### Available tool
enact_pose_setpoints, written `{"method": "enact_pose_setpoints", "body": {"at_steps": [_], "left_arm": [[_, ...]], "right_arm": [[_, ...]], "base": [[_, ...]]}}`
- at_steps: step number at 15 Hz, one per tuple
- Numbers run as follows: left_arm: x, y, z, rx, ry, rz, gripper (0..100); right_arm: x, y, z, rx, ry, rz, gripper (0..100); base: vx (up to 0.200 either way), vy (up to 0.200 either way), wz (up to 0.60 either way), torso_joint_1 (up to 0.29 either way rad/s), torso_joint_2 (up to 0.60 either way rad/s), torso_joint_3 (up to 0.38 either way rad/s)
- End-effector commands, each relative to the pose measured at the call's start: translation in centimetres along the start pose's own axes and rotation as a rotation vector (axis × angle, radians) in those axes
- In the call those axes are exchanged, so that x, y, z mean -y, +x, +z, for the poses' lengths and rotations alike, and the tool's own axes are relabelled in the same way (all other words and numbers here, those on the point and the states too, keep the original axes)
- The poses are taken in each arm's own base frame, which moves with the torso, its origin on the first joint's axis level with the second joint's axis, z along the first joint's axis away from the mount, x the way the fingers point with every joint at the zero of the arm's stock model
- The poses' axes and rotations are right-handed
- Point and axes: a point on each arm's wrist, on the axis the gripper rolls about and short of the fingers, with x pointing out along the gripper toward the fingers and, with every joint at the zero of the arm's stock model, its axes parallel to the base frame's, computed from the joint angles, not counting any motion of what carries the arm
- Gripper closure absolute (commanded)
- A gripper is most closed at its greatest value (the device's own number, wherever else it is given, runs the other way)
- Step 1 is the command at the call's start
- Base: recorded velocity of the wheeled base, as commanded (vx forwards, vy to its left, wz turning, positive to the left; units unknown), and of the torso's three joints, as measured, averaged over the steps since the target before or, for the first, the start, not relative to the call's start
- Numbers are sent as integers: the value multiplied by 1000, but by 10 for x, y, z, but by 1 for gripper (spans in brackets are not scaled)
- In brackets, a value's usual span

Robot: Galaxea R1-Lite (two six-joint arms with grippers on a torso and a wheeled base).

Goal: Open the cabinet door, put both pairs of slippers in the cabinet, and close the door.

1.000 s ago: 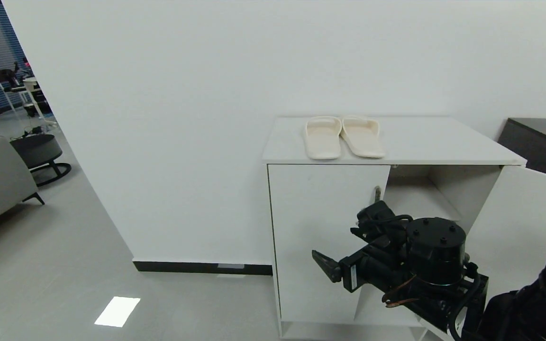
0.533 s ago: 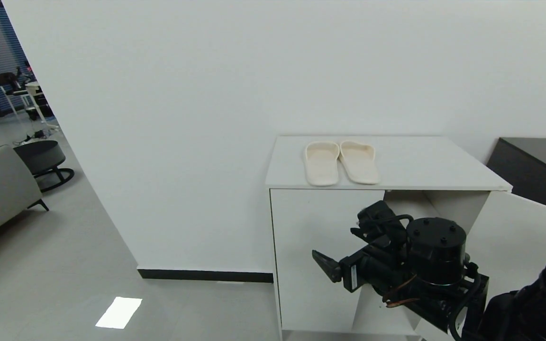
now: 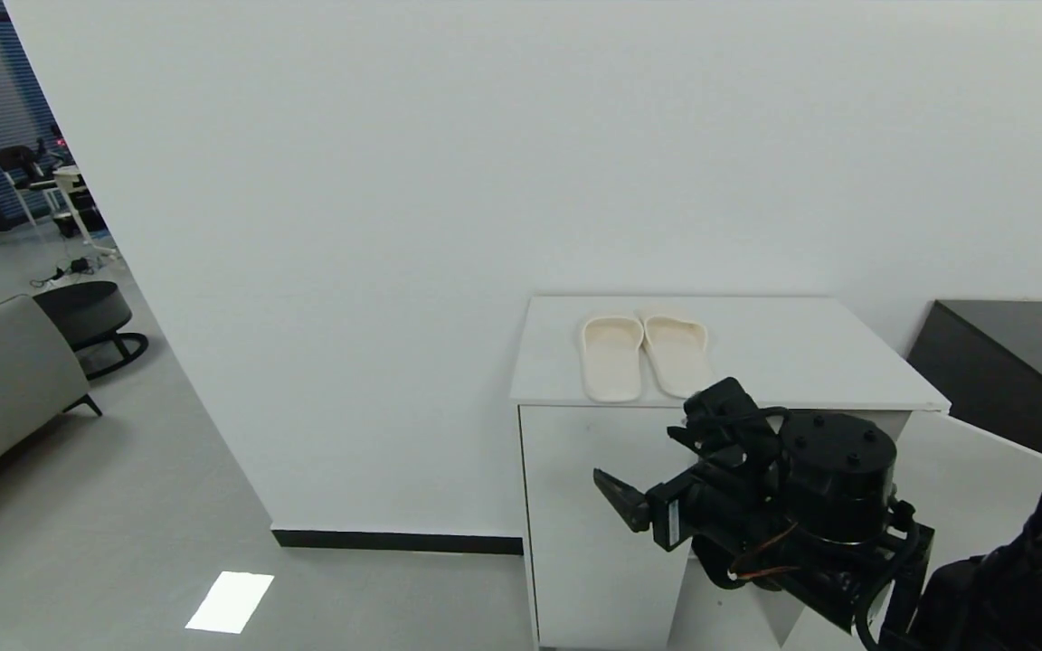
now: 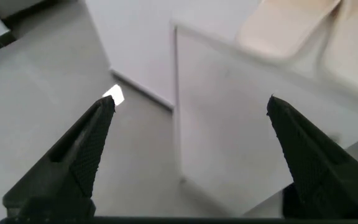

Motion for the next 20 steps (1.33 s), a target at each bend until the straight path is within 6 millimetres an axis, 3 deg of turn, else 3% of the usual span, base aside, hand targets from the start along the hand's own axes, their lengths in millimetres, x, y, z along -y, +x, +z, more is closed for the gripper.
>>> {"method": "enact_pose_setpoints", "body": {"at_steps": [1,3,5,10,13,16,20], "left_arm": [[0,0,0,-1,0,0,100],[0,0,0,-1,0,0,100],[0,0,0,-1,0,0,100],[0,0,0,-3,6,0,100],[0,0,0,-3,6,0,100],[0,0,0,-1,9,-2,100],[0,0,0,-3,10,-3,100]], "right_arm": [[15,17,-12,50,-121,-141,0],[16,32,-8,74,-148,-325,0],[17,36,6,59,-133,-331,0],[7,65,68,-62,221,-536,0],[9,68,62,-102,240,-556,0],[29,82,42,-86,202,-575,0],[49,88,29,-101,170,-507,0]], "base": [[0,0,0,193,-408,-207],[0,0,0,49,-98,-44],[0,0,0,0,0,0],[0,0,0,0,0,0],[0,0,0,0,0,0],[0,0,0,0,0,0],[200,0,0,-2,-4,0]]}}
